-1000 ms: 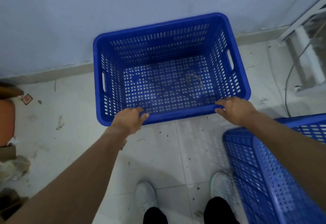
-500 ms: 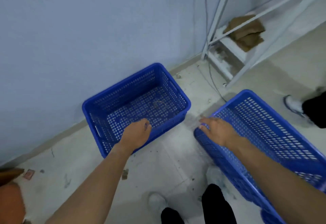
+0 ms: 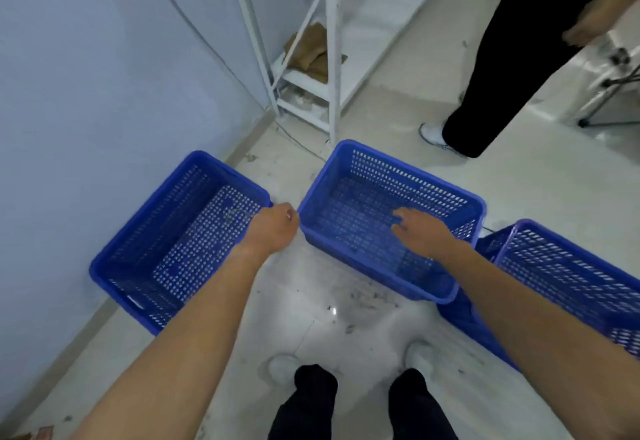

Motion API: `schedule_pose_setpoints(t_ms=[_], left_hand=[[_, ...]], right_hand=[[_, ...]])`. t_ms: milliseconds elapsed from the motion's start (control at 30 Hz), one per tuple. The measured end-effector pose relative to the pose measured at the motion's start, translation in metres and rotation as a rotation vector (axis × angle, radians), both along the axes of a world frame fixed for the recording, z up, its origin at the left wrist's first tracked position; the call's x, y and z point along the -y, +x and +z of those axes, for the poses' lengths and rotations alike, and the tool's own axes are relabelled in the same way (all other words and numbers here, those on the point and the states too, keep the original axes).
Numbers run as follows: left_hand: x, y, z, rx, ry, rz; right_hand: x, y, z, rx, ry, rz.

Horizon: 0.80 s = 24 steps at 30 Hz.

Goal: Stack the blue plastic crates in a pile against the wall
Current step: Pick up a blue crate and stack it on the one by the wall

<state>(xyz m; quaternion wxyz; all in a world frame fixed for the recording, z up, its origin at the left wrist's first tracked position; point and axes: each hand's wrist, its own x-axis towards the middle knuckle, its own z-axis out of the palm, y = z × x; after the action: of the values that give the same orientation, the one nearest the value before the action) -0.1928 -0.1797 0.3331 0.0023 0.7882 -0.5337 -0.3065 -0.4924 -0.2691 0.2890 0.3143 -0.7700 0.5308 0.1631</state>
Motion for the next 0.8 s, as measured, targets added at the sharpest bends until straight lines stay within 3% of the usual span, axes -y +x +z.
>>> schedule_pose_setpoints(t_ms=[200, 367, 800], left_hand=[[0.021, -0.108, 0.017, -0.058, 0.075, -0.008], [0.027, -0.181, 0.009, -0.045, 0.243, -0.206], [0.078, -0.216, -0.101, -0.117, 0.315, -0.135]], right_hand=[[0.005, -0.117, -0.008, 0.008, 0.070, -0.108], [0.002, -0.175, -0.018, -0.014, 0.123, -0.130], [0.058, -0.194, -0.061, -0.021, 0.141, -0.170]])
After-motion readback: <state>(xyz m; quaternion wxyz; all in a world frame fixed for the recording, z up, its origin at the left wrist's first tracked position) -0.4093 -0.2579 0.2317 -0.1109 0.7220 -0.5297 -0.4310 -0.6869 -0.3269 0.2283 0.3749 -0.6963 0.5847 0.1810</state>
